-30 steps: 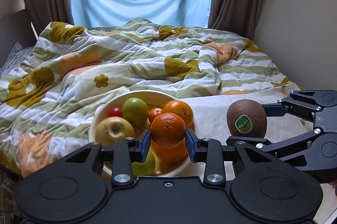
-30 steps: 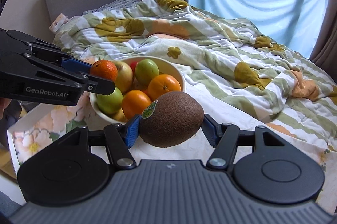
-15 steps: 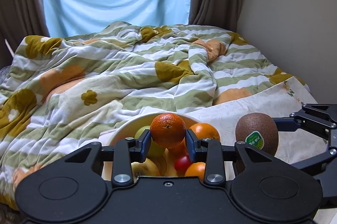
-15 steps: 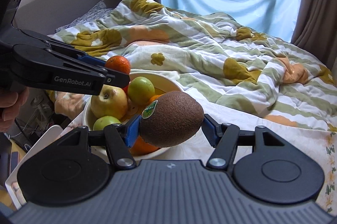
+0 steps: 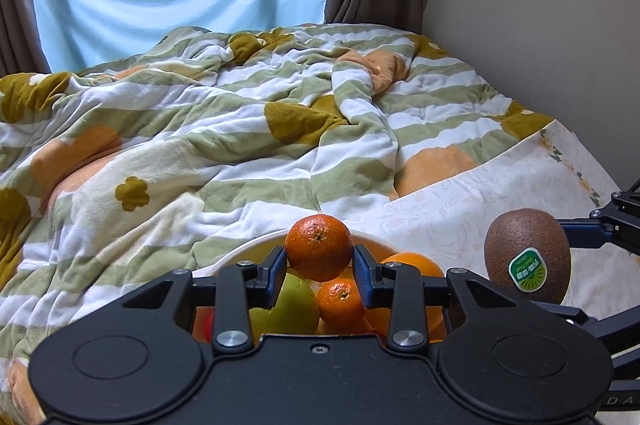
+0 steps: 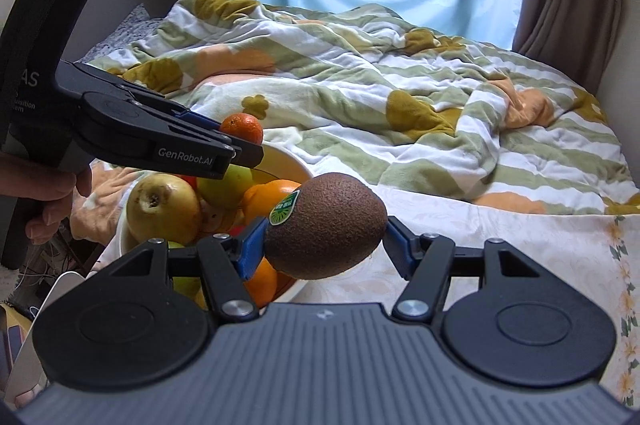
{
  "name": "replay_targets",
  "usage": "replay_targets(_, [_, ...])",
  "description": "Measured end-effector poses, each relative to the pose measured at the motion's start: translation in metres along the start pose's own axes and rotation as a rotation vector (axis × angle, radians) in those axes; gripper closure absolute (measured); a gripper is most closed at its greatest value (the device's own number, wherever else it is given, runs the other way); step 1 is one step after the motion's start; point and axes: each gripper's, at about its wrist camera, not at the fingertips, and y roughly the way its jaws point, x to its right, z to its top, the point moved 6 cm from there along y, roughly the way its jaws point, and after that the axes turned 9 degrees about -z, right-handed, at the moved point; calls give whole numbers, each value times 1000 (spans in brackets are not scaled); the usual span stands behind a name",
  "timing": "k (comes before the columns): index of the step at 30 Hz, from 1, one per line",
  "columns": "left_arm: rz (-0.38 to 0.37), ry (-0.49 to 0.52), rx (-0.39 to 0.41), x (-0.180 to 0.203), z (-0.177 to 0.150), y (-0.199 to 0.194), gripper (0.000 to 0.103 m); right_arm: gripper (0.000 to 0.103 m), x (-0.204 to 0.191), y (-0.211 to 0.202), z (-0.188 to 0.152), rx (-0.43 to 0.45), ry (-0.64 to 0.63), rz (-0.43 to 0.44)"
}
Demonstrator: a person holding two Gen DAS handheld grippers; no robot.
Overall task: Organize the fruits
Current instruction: 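Carry the mandarin and kiwi to the white dish with both tools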
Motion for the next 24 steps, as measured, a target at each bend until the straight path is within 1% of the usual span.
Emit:
replay_targets(1, [2, 7, 2, 0, 0, -1, 40, 26, 1, 1, 1, -2, 2, -5])
replay_targets(2, [10, 16, 10, 0, 0, -3, 26, 26, 2, 2, 1, -4, 4, -10])
replay_targets(3, [20, 23, 24, 1, 0, -6, 7, 26, 4, 2, 1, -5, 5, -14])
replay_targets(4, [30, 31, 51, 1, 1, -13, 4, 26, 5, 2, 1, -6, 8, -18])
replay_targets(7, [30, 19, 66, -2, -1, -27, 4, 26, 7, 2, 3, -5, 8, -24])
replay_targets(12, [51, -59, 83, -15, -13, -52, 4, 26, 1, 1, 10, 6, -13, -10])
replay_targets(20, [127, -159, 96, -40, -40, -89, 4, 26, -38, 7, 30, 45, -107, 73])
replay_targets(24, [156, -188, 94, -50, -52, -101, 4, 26, -61, 15, 32, 45, -172, 120])
